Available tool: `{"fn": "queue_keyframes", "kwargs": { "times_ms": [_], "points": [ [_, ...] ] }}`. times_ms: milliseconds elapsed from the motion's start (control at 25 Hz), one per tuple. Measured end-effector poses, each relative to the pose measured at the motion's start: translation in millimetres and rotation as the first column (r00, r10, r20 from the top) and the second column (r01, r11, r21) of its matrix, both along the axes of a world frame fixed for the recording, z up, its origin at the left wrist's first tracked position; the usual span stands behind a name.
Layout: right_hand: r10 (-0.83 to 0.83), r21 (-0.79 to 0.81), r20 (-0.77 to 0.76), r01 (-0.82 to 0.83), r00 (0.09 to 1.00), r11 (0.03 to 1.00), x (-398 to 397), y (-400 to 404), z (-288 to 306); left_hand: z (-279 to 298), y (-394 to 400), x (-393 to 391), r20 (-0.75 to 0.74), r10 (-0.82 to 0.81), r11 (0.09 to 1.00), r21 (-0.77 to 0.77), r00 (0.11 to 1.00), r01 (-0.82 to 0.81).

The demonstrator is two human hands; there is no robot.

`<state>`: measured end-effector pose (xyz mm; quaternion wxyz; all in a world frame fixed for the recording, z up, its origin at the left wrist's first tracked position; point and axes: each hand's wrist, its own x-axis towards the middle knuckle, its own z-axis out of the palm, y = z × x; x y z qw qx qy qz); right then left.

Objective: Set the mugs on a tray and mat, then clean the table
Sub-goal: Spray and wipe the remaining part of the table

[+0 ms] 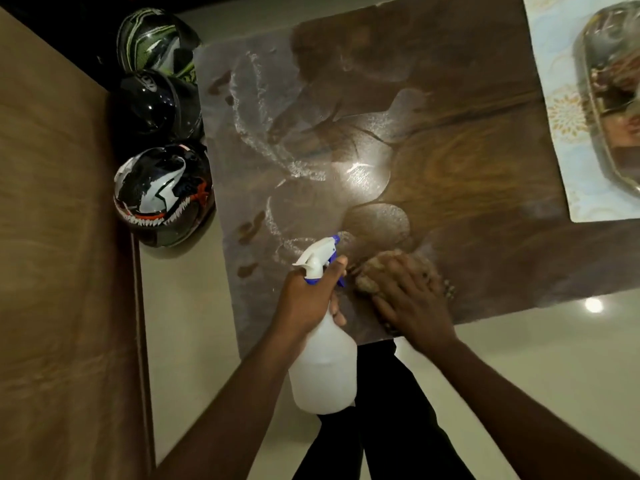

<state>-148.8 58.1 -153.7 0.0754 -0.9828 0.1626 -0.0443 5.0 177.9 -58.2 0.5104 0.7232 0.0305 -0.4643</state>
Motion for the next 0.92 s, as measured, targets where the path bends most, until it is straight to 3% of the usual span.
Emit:
{"fn": "queue_keyframes", "kwargs": {
  "times_ms": [40,120,160,200,240,320,360,400,480,520,560,640,720,760,800,920],
  "points": [
    [-0.172,-0.005,-0.022,0.172,0.985,0.985,-0.7,-11.5,1.9,-1.4,6.2,-5.0,-0.004,0.003,1.0,-0.001,1.0,-0.003],
    [-0.545,0.03,-0.019,0.546,0.838,0.838,30.1,-11.3,3.9,-3.4,16.9,-12.4,0.008,0.0,1.0,-0.024,1.0,0.0],
    [-0.582,0.093,-0.001,0.579,0.813,0.81,49.3,8.9,3.6,-4.1,23.6,-14.9,0.017,0.002,1.0,-0.023,1.0,-0.001],
    [-0.488,0.114,0.038,0.482,0.872,0.869,60.5,38.4,1.4,-4.1,30.4,-16.3,0.026,0.007,1.0,-0.015,1.0,-0.006],
    [-0.291,0.104,0.076,0.282,0.954,0.954,57.3,67.8,-2.3,-4.7,38.8,-16.2,0.028,0.018,1.0,-0.004,0.999,-0.018],
    [0.05,0.074,0.038,-0.053,0.998,0.996,22.9,73.5,-5.4,1.3,57.4,-10.1,0.011,0.058,0.998,0.031,0.998,-0.059],
    [0.04,0.04,0.008,-0.04,0.999,0.998,9.7,51.6,-8.0,6.1,66.6,-4.9,-0.01,0.076,0.996,0.036,0.997,-0.075],
    [-0.085,0.037,-0.043,0.086,0.995,0.996,9.5,29.5,-6.0,9.8,75.3,1.4,-0.022,0.086,0.996,0.026,0.996,-0.086],
    [-0.455,0.028,-0.091,0.459,0.886,0.888,40.5,3.3,-4.8,14.1,88.2,12.9,-0.016,0.101,0.995,0.015,0.995,-0.101],
    [-0.521,0.092,-0.11,0.531,0.846,0.842,67.8,15.3,-4.3,15.1,91.9,17.4,-0.009,0.114,0.993,0.015,0.993,-0.113],
    [-0.48,0.171,-0.102,0.491,0.871,0.854,94.0,44.1,-2.8,14.5,96.8,21.6,-0.001,0.13,0.991,0.012,0.992,-0.13],
    [-0.104,0.204,-0.023,0.106,0.994,0.973,112.9,119.8,-3.1,15.0,107.5,27.7,0.014,0.177,0.984,0.025,0.984,-0.177],
    [0.281,0.095,0.021,-0.282,0.959,0.955,87.0,135.6,-2.8,17.2,117.3,33.5,0.014,0.224,0.973,0.052,0.974,-0.225],
    [0.342,0.043,0.032,-0.343,0.939,0.938,77.2,117.9,-3.4,16.9,121.5,36.5,0.009,0.237,0.97,0.051,0.972,-0.237],
    [0.281,0.037,0.039,-0.282,0.959,0.959,76.4,100.1,-0.1,14.5,124.6,38.5,0.009,0.236,0.971,0.045,0.972,-0.236],
    [-0.148,0.092,-0.02,0.149,0.989,0.984,112.2,103.7,7.8,8.6,123.6,40.0,0.013,0.202,0.978,0.047,0.979,-0.202]
  ]
}}
